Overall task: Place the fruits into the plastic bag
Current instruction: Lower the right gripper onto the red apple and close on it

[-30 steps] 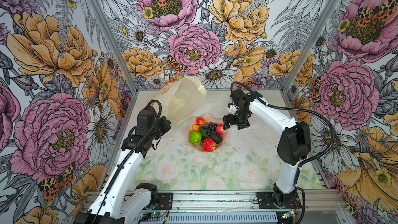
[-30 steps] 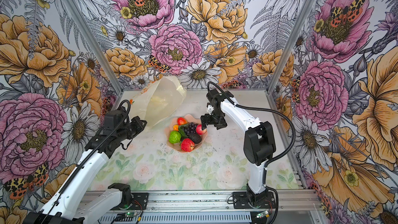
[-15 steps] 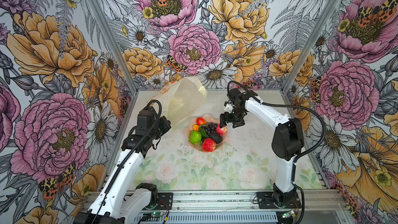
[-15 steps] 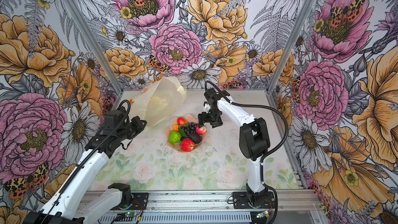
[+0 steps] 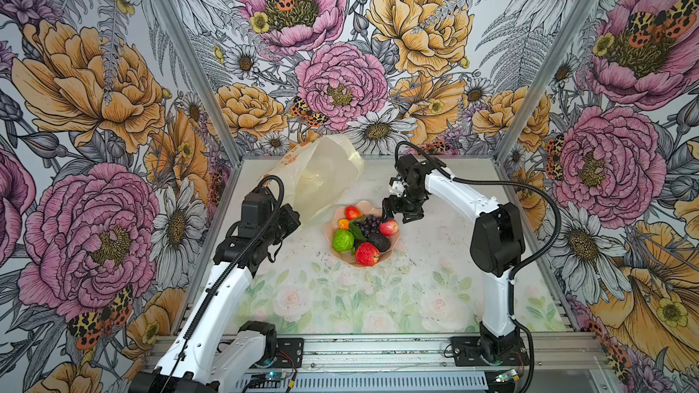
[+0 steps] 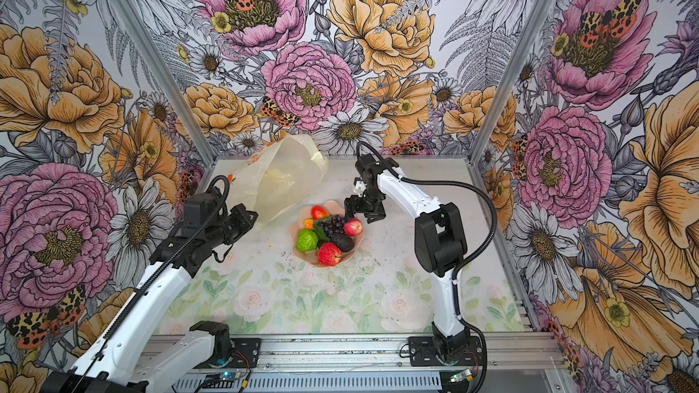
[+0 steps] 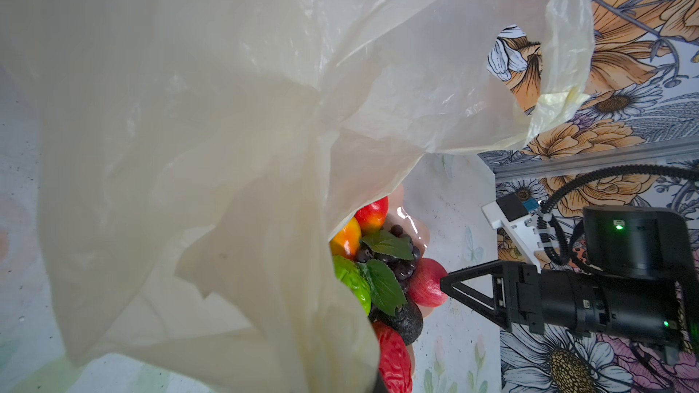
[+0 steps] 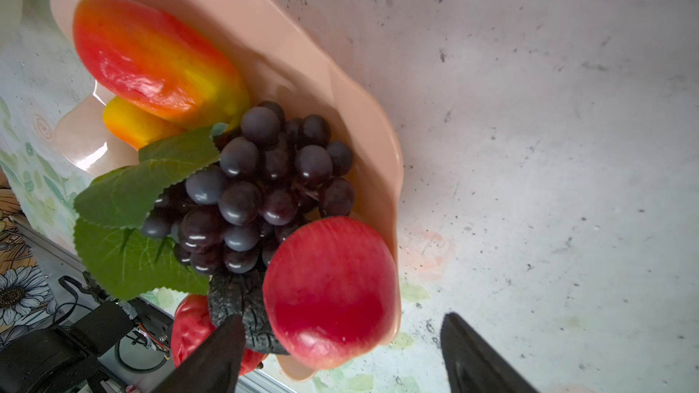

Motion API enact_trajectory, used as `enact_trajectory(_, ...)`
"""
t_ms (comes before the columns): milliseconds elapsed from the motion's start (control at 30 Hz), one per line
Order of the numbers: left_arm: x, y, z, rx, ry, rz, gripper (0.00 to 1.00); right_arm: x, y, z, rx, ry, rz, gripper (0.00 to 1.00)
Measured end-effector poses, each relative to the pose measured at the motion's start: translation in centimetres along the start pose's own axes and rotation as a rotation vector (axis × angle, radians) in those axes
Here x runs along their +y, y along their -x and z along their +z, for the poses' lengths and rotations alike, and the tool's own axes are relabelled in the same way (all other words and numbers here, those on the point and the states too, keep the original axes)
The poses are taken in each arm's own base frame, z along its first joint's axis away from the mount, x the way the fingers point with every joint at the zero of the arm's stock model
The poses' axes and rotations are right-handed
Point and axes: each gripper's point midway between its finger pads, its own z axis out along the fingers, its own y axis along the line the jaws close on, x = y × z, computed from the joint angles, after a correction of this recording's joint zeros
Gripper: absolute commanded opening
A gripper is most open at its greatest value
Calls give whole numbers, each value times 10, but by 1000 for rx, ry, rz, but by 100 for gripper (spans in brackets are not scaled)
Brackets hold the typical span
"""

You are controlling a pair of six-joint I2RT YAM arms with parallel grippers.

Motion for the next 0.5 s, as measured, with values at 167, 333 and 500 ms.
enact_trajectory(167, 0, 0, 0, 0, 0, 0, 0, -1, -1, 8, 19, 0, 3, 82)
enact_trajectory(333, 0, 0, 0, 0, 0, 0, 0, -1, -1, 13, 32, -1, 8, 80)
enact_trajectory(500, 0, 0, 0, 0, 0, 0, 0, -1, -2, 16, 39, 3, 10, 77)
